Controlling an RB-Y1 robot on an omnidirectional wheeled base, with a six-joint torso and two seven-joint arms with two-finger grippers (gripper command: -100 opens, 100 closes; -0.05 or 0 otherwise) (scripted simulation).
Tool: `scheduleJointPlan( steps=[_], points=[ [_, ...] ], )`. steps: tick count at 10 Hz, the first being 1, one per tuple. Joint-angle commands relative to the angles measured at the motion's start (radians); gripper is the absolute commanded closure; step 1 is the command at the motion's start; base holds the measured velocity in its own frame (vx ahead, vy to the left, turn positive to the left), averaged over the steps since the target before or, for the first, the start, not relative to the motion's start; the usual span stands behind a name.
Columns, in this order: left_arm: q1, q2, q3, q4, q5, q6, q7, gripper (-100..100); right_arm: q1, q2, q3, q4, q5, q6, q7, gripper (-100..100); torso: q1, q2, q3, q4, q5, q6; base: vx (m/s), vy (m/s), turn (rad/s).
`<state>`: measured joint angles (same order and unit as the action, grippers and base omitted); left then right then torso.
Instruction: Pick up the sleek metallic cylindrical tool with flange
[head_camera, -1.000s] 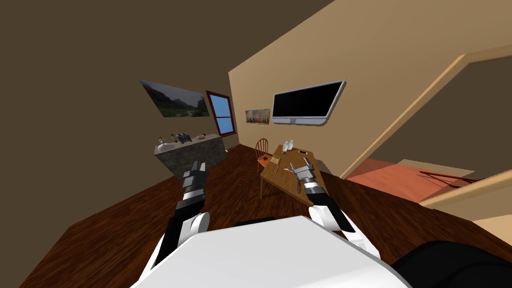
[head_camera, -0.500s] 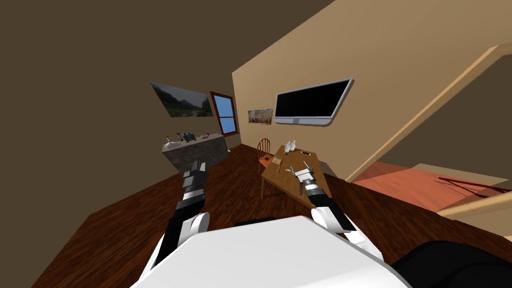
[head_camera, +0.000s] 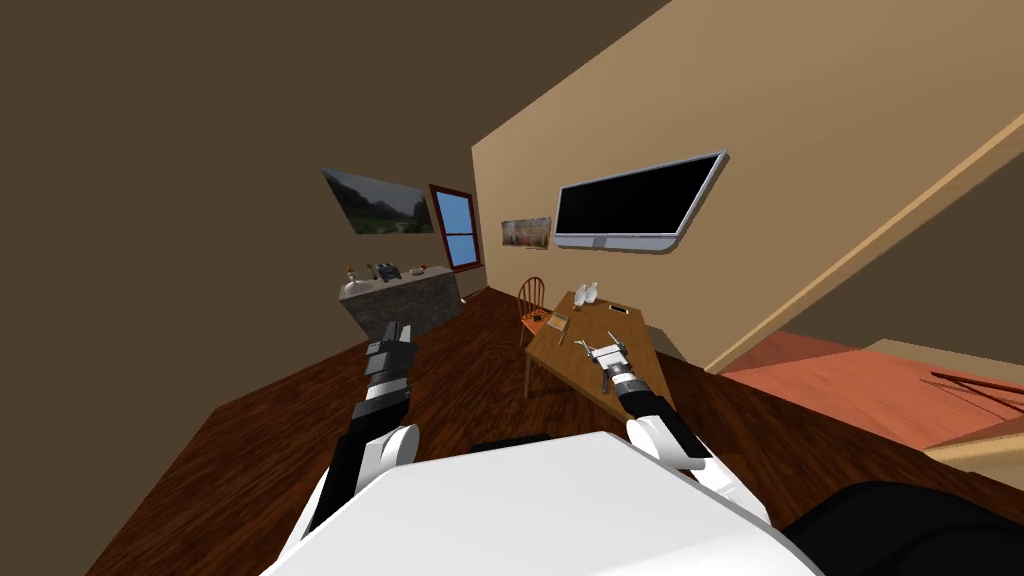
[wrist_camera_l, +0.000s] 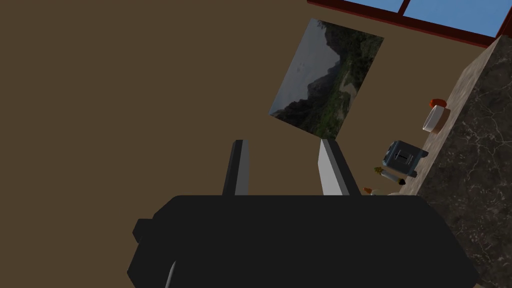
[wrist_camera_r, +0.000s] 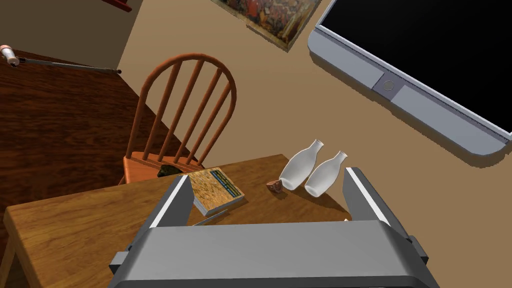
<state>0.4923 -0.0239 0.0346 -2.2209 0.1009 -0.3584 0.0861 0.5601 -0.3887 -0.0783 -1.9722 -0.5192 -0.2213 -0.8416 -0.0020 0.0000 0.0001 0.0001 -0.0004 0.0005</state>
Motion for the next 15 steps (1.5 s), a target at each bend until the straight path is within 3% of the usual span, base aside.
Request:
scheduleJointPlan(
  steps=[1, 4, 5, 6, 8, 9, 10, 11, 14, 15],
  points=[
    [0.000, 0.000, 0.000, 0.000, 0.000, 0.000, 0.000, 0, 0.003, -0.013, -0.007, 0.004, -0.015, 0.007, -0.037, -100, 0.000, 0.000, 0.000, 0.000, 0.000, 0.000, 0.000, -0.011, -0.021],
    [0.000, 0.000, 0.000, 0.000, 0.000, 0.000, 0.000, 0, 0.004, -0.060, -0.006, 0.088, -0.108, 0.070, -0.133, -100, 0.000, 0.000, 0.000, 0.000, 0.000, 0.000, -0.002, -0.024, 0.112],
    [0.000, 0.000, 0.000, 0.000, 0.000, 0.000, 0.000, 0, 0.004, -0.060, -0.006, 0.088, -0.120, 0.070, -0.163, -100, -0.001, 0.000, 0.000, 0.000, 0.000, 0.000, -0.002, -0.033, 0.076],
    [0.000, 0.000, 0.000, 0.000, 0.000, 0.000, 0.000, 0, 0.004, -0.083, -0.005, 0.132, -0.160, 0.103, -0.194, -100, -0.001, 0.000, 0.000, 0.000, 0.000, 0.000, -0.003, -0.037, 0.165],
    [0.000, 0.000, 0.000, 0.000, 0.000, 0.000, 0.000, 0, 0.004, -0.083, -0.005, 0.132, -0.173, 0.103, -0.229, -100, -0.001, 0.000, 0.000, 0.000, 0.000, 0.000, 0.000, -0.025, 0.020],
    [0.000, 0.000, 0.000, 0.000, 0.000, 0.000, 0.000, 0, 0.004, -0.106, -0.003, 0.177, -0.220, 0.137, -0.269, -100, 0.000, 0.000, 0.000, 0.000, 0.000, 0.000, 0.000, -0.020, 0.114],
    [0.000, 0.000, 0.000, 0.000, 0.000, 0.000, 0.000, 0, 0.004, -0.106, -0.003, 0.177, -0.226, 0.137, -0.290, -100, 0.000, 0.000, 0.000, 0.000, 0.000, 0.000, 0.002, -0.030, 0.081],
    [0.000, 0.000, 0.000, 0.000, 0.000, 0.000, 0.000, 0, 0.003, -0.129, -0.002, 0.222, -0.266, 0.168, -0.323, -100, 0.000, -0.001, 0.000, 0.000, 0.000, 0.000, 0.003, -0.043, 0.138],
    [0.000, 0.000, 0.000, 0.000, 0.000, 0.000, 0.000, 0, 0.001, -0.151, 0.001, 0.268, -0.332, 0.206, -0.405, -100, -0.002, -0.001, 0.000, 0.000, 0.000, 0.000, 0.001, -0.042, 0.090],
    [0.000, 0.000, 0.000, 0.000, 0.000, 0.000, 0.000, 0, -0.001, -0.172, 0.004, 0.314, -0.372, 0.239, -0.438, -100, -0.001, -0.001, 0.000, 0.000, 0.000, 0.000, -0.007, -0.049, 0.132]
  ],
)
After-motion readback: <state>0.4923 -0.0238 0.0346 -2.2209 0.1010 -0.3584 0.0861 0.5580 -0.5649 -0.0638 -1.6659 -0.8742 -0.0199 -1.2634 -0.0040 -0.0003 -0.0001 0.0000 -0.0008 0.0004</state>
